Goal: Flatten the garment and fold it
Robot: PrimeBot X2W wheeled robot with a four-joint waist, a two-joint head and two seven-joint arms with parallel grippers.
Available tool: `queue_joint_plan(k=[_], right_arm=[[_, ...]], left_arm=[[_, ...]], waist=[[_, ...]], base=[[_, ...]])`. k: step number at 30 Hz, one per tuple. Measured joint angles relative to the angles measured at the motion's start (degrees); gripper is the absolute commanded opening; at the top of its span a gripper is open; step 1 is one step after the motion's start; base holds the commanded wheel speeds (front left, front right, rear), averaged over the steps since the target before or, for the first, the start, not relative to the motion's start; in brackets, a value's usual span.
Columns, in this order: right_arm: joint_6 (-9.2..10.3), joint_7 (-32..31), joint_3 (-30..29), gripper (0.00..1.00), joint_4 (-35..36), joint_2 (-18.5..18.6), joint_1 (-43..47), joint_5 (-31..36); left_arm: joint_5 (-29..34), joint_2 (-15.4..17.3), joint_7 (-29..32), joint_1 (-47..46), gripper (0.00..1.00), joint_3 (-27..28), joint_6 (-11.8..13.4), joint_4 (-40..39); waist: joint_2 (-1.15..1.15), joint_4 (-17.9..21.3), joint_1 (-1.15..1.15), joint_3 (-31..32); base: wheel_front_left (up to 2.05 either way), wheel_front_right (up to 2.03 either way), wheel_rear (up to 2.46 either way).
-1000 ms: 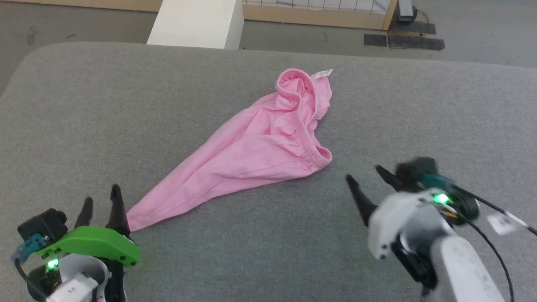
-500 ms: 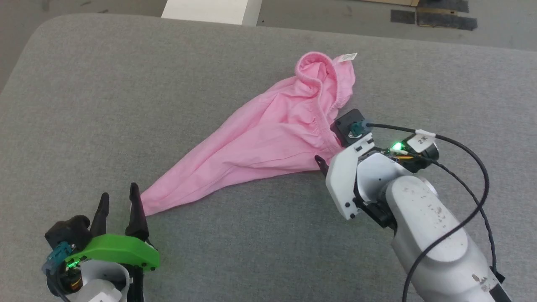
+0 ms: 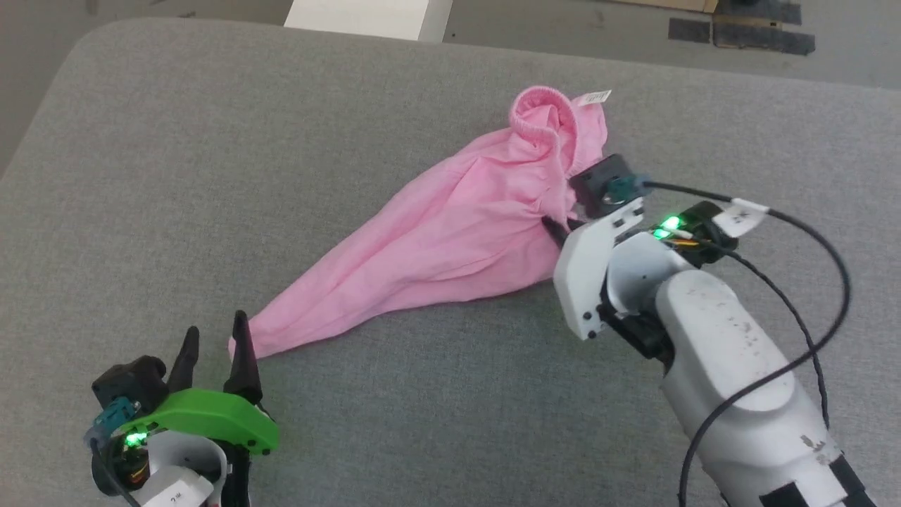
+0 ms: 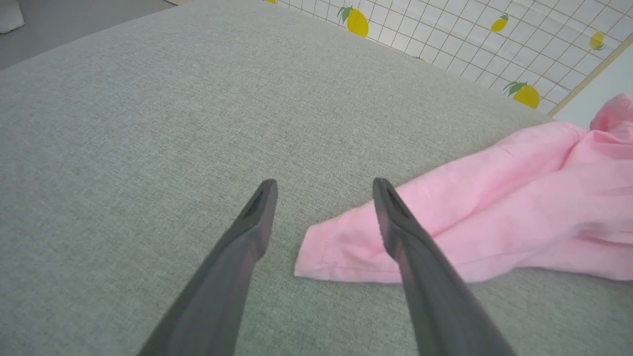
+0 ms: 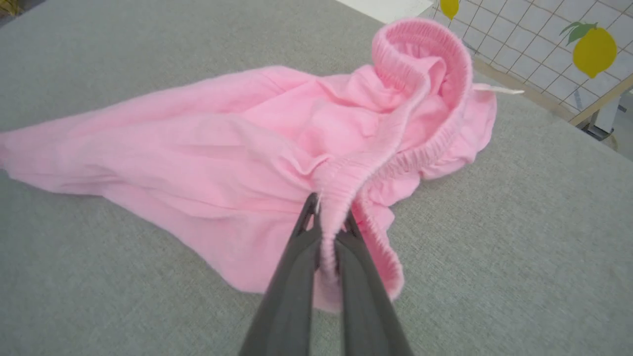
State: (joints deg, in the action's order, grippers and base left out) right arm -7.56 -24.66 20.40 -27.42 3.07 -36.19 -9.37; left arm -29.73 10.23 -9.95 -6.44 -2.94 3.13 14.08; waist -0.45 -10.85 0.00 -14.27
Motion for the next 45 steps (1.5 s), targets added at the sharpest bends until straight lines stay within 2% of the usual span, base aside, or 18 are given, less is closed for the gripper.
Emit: queue_joint_plan(k=[7, 15, 16, 17, 18, 21, 26, 33, 41, 45], right_arm=[[0.0, -1.0, -8.4, 0.0, 10.7, 1.5, 10.0, -2.1], [0.0, -4.2, -9.2, 0.0, 17.8, 0.6, 15.3, -2.3], [0.0, -4.6, -9.3, 0.0, 18.9, 0.4, 15.4, -2.3], [0.0, -4.7, -9.3, 0.0, 19.2, 0.3, 15.4, -2.3], [0.0, -4.7, -9.3, 0.0, 19.4, 0.2, 15.4, -2.3], [0.0, -4.7, -9.5, 0.0, 19.8, 0.1, 15.4, -2.2], [0.0, -4.6, -9.8, 0.0, 19.8, 0.0, 15.6, -2.0], [0.0, -3.5, -11.6, 0.0, 20.2, -0.2, 15.8, -1.8], [-0.01, -3.6, -14.2, 0.0, 22.0, -0.2, 15.8, -2.2], [0.0, -3.9, -15.6, 0.0, 24.0, -0.2, 16.0, -5.2]], left_arm=[[-1.0, 0.3, 9.6, 1.9, 1.0, -2.2, 1.6, -1.6], [-3.2, 0.7, 22.1, 2.9, 1.0, -4.7, 3.1, -2.3], [-3.9, 1.0, 25.9, 3.0, 1.0, -5.6, 3.5, -3.5], [-4.3, 1.3, 27.5, 3.0, 0.57, -5.9, 3.5, -3.7], [-4.4, 1.5, 28.4, 3.0, 0.0, -6.1, 3.5, -4.0], [-4.7, 1.8, 29.9, 3.0, 0.0, -6.9, 3.2, -4.8], [-5.7, 0.8, 28.9, 3.0, 0.0, -6.9, 2.4, -5.6], [-9.7, -0.4, 23.2, 2.8, 0.0, -2.5, 1.1, -9.3], [-11.2, 0.3, 22.4, 2.3, 0.0, 0.4, 1.2, -13.2], [-12.0, 0.8, 22.0, 2.3, 0.0, 1.4, 1.2, -16.0]], waist=[[0.0, 1.3, 0.0, 2.5], [0.0, 3.6, 0.0, 3.0], [0.0, 3.8, 0.0, 2.6], [0.0, 3.9, 0.0, 2.5], [0.0, 3.9, 0.0, 2.4], [0.0, 3.7, 0.0, 2.2], [0.0, 3.4, 0.0, 2.3], [0.0, 3.9, 0.0, 3.3], [0.0, 4.8, 0.0, 4.5], [0.0, 5.1, 0.0, 5.0]], base=[[0.0, 0.0, 0.0], [0.0, 0.0, 0.0], [0.0, 0.0, 0.0], [0.0, 0.0, 0.0], [0.0, 0.0, 0.0], [0.0, 0.0, 0.0], [0.0, 0.0, 0.0], [0.0, 0.0, 0.0], [0.0, 0.0, 0.0], [0.0, 0.0, 0.0]])
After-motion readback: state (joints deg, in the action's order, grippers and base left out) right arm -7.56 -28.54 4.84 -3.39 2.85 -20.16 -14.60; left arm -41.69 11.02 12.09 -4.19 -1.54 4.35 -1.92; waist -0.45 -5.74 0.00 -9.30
